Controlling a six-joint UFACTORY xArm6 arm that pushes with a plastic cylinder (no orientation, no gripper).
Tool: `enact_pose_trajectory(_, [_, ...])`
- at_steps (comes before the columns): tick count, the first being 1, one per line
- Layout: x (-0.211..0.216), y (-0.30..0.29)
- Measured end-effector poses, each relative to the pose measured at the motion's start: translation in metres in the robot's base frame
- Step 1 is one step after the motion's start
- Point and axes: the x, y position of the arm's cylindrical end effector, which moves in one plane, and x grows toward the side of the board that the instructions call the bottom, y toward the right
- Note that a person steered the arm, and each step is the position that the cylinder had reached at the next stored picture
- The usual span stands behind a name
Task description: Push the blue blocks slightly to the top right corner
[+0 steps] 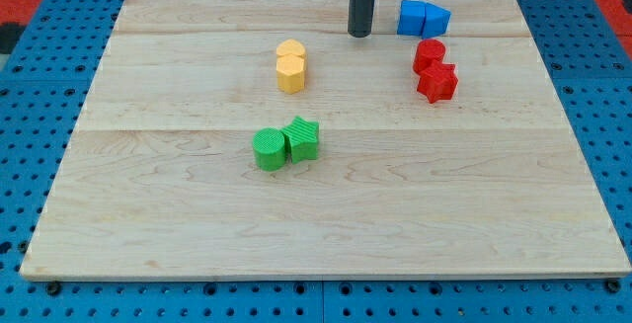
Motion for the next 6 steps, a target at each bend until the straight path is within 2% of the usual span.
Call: enact_pose_trajectory(6, [-0.0008, -0.0024])
